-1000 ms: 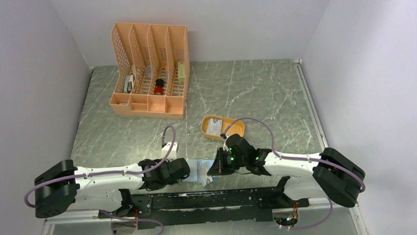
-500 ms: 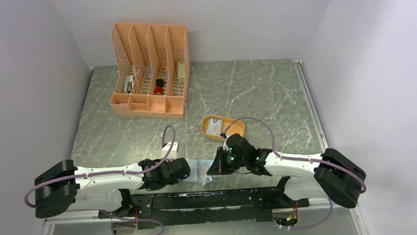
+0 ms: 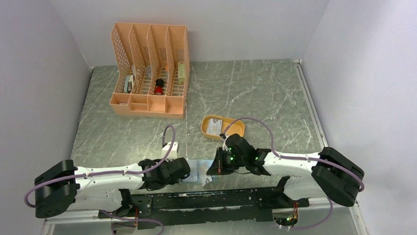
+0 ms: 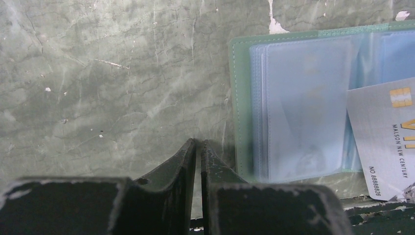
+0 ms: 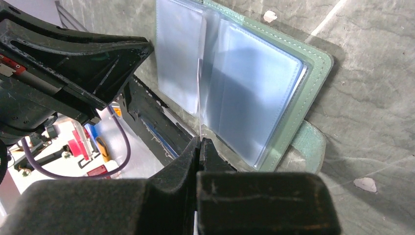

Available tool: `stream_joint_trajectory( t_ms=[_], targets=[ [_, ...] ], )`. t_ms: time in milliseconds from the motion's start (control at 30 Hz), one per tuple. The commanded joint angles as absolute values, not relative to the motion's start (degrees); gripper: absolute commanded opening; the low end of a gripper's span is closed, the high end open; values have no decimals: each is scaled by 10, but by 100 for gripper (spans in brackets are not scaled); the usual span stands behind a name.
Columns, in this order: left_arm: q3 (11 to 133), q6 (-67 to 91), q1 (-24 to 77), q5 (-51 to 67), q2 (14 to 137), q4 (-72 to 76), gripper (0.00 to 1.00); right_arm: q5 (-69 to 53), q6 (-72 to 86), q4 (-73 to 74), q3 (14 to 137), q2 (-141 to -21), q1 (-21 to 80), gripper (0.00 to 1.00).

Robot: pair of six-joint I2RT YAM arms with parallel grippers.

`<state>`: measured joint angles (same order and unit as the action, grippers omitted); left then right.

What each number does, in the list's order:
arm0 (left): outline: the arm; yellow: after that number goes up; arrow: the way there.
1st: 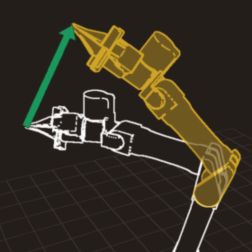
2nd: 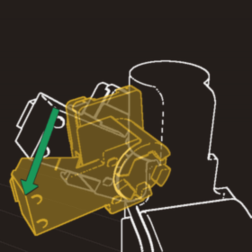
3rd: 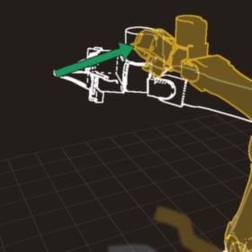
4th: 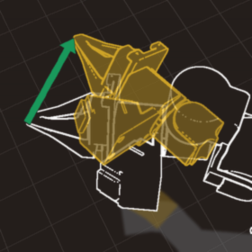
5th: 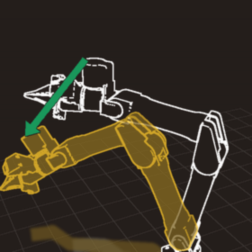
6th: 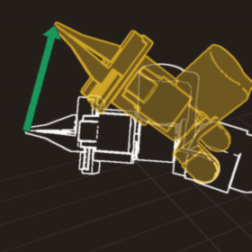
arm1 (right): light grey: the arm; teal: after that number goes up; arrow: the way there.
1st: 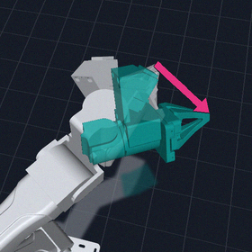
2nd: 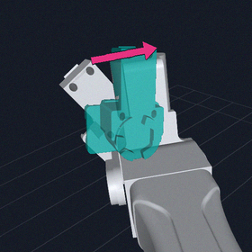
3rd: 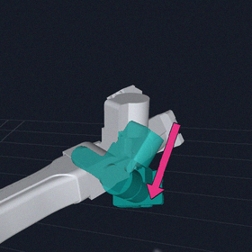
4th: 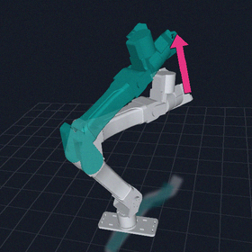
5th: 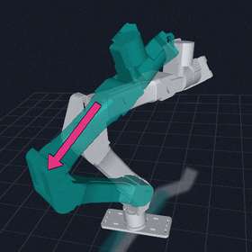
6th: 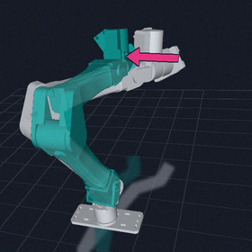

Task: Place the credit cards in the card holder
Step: Insert the credit card into the card holder.

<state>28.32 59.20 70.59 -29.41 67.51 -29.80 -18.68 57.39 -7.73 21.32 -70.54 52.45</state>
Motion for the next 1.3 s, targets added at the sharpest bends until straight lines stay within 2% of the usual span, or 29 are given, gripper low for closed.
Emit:
stream_joint_trajectory(
  t_ms=[0, 300, 700, 1267],
  targets=[
    [274, 598, 703, -285, 676, -280, 14, -191, 574, -98, 219, -714, 521, 0],
    [270, 598, 703, -277, 677, -271, 13, -197, 587, -130, 220, -728, 521, 0],
    [262, 601, 703, -265, 678, -259, 12, -135, 620, -145, 212, -750, 521, 0],
    [249, 604, 703, -240, 674, -229, 8, -113, 663, -183, 211, -789, 523, 0]
  ],
)
